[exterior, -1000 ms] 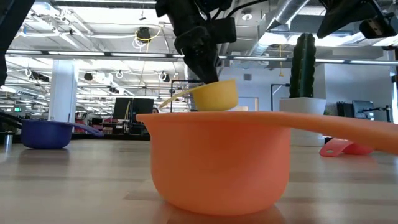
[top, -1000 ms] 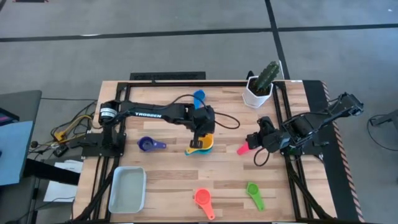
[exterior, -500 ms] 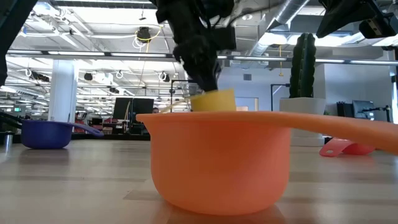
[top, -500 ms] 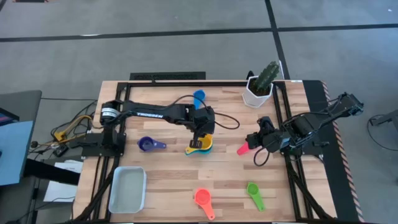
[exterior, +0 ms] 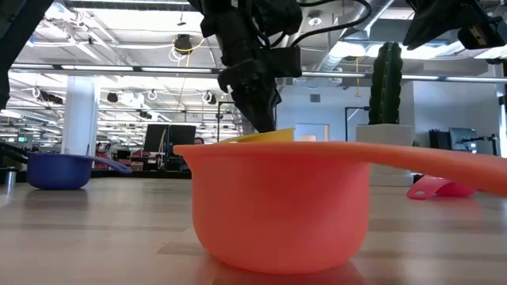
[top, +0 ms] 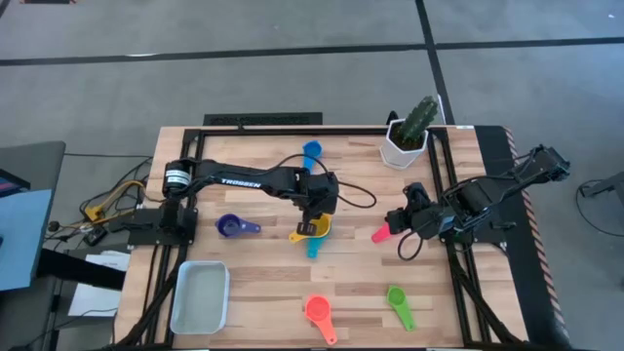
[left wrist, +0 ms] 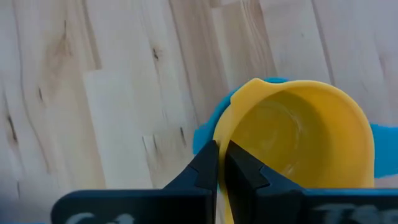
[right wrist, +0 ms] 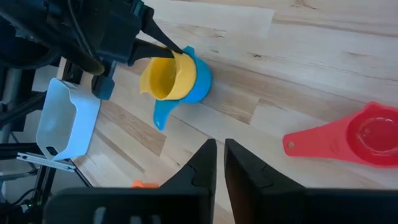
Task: Nest measuring cups in basket
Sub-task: Stack the yellow measuring cup on top of the light blue measuring cup
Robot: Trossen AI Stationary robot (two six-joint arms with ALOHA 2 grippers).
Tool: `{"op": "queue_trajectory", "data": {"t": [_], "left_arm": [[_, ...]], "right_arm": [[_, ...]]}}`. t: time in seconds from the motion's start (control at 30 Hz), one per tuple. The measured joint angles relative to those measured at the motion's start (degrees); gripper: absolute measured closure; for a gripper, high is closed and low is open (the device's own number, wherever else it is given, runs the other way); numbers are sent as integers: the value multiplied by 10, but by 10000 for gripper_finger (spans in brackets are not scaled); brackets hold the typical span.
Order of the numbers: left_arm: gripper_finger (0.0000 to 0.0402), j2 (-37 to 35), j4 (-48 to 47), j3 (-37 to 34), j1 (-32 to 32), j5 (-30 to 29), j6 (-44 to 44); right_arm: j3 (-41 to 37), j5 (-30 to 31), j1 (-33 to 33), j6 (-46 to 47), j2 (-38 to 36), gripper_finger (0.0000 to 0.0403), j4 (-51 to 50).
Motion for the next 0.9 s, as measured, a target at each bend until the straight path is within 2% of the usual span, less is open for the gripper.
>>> {"op": "queue_trajectory", "data": {"t": [0.13, 0.3, 0.57, 0.77, 0.9], "left_arm": [[381, 0, -2, 0, 0, -2, -41], [343, 0, -8, 0, 0, -4, -152], [306, 0, -102, 34, 5, 1, -307], [303, 0, -193, 66, 9, 11, -359], [303, -16, -220, 42, 6, 8, -364]], "right_arm": [[0, 0, -1, -2, 0, 330, -3], [0, 0, -1, 3, 0, 313, -3], [0, -1, -1, 18, 0, 305, -14], [0, -3, -17, 19, 9, 305, -4], [0, -10, -34, 5, 51, 305, 2]]}}
